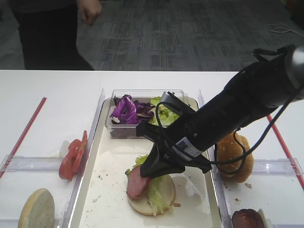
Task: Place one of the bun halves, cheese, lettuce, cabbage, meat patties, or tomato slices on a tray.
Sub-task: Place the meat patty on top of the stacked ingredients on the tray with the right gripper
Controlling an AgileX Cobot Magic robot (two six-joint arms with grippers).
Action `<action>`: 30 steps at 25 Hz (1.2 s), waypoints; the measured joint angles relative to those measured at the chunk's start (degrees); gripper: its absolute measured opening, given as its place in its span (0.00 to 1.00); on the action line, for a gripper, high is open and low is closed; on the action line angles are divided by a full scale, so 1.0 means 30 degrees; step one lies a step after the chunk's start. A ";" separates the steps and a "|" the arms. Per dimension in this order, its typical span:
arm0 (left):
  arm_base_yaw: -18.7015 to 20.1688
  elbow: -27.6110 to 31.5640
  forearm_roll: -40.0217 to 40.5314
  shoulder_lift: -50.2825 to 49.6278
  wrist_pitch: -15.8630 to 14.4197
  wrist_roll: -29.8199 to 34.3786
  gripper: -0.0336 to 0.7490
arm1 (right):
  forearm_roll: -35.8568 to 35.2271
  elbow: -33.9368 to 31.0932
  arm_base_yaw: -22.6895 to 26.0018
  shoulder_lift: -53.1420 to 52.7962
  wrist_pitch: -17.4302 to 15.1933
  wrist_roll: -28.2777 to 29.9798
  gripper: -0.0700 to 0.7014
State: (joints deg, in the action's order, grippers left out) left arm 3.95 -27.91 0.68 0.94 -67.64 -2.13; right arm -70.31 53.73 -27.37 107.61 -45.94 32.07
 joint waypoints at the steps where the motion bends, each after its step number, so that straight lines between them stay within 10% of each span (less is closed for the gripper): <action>1: 0.0000 0.0000 0.0000 0.0000 0.0000 0.0000 0.68 | 0.0034 0.0000 0.0000 0.0000 0.0000 0.0000 0.18; 30: 0.0000 0.0000 0.0000 0.0000 0.0000 0.0000 0.68 | 0.1173 0.0000 0.0000 0.0000 0.0082 -0.0411 0.43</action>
State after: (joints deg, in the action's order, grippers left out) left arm 3.95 -27.91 0.68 0.94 -67.64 -2.13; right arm -66.79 53.73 -27.37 107.61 -45.69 30.84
